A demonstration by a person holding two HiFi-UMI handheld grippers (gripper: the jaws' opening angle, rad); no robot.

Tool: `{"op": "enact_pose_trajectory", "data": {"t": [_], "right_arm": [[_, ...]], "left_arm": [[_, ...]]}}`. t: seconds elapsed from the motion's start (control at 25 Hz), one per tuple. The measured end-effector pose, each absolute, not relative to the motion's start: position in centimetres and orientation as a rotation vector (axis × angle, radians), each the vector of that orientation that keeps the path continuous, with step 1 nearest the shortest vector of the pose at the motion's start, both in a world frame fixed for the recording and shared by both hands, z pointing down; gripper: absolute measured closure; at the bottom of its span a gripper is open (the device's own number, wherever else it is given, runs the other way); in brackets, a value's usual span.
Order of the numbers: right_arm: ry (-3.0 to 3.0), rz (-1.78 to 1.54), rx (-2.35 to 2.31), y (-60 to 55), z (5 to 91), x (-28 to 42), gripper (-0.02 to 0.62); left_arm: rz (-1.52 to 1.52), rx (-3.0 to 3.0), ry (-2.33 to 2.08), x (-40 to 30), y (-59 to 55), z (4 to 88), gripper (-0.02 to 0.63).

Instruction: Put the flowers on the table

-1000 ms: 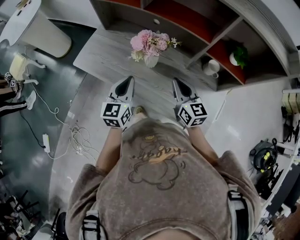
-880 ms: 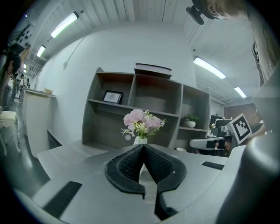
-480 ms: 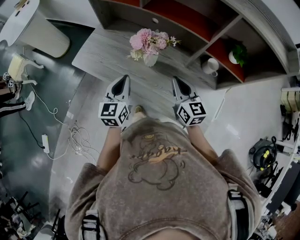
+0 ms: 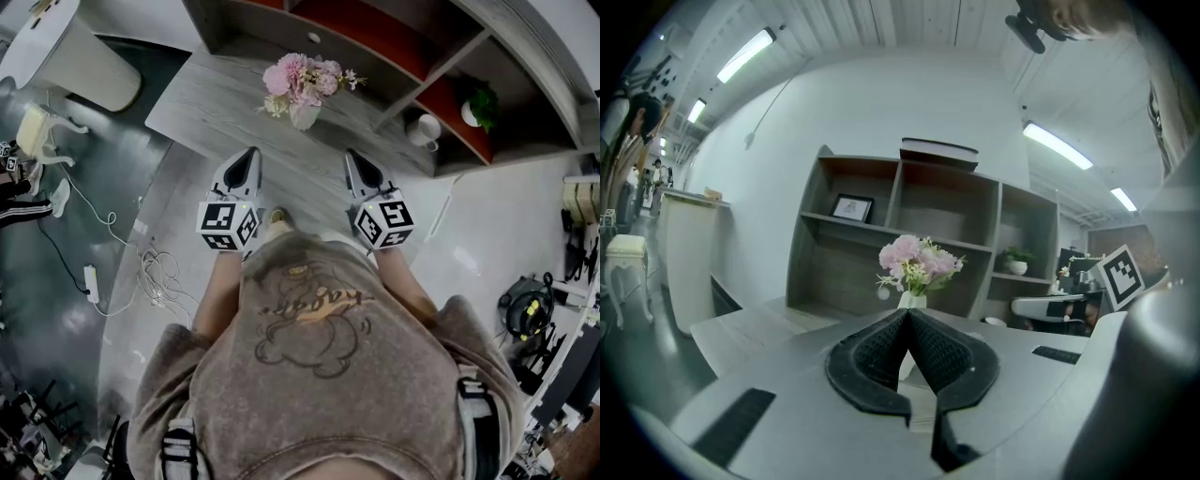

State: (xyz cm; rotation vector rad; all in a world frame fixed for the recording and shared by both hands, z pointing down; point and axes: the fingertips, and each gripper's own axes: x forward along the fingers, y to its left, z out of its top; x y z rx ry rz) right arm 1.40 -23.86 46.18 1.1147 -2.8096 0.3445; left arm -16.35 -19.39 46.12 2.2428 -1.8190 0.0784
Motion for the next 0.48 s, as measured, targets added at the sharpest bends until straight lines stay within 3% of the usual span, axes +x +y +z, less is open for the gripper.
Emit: {"op": "enact_pose_trajectory", "data": {"t": [0.48], "right_arm": [[-2.814,0.36,1.098,-23.93,46.32,0.88,0.601]], "left_arm": [[0.085,2.233,-1.803,-16.4,-19.51,46.57,0.588]]}}
